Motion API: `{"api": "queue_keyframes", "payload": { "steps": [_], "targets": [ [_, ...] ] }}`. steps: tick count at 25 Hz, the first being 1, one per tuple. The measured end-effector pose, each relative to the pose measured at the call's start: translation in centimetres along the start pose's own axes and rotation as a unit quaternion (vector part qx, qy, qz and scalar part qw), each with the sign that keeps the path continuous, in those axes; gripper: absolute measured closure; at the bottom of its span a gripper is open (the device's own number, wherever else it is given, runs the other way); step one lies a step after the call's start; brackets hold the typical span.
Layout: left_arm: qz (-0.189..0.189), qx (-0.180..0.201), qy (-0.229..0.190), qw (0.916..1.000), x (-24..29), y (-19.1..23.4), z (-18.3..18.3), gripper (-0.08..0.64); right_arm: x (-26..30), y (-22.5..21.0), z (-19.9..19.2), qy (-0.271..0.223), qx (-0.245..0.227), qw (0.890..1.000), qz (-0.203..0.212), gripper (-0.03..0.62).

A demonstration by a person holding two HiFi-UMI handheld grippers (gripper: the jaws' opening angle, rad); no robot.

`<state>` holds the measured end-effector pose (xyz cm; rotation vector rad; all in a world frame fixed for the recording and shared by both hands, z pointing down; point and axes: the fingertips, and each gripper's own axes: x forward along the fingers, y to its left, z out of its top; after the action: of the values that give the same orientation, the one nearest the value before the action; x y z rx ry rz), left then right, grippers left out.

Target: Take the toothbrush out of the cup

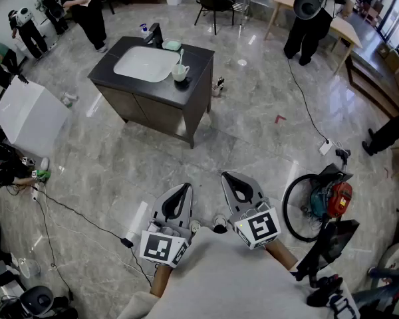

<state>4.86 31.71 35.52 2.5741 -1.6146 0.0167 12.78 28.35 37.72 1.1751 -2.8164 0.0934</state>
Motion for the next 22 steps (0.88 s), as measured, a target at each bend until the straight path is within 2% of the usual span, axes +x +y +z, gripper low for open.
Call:
{"api": "queue_keyframes", "payload": {
  "steps": [22],
  "targets": [
    [0.000,0.000,0.003,1.0000,0.21,-0.13,-0.03,0.555,-0.18,-0.39,0.19,-0.002,0.002,1.000,-0.004,0.589]
  ]
}}
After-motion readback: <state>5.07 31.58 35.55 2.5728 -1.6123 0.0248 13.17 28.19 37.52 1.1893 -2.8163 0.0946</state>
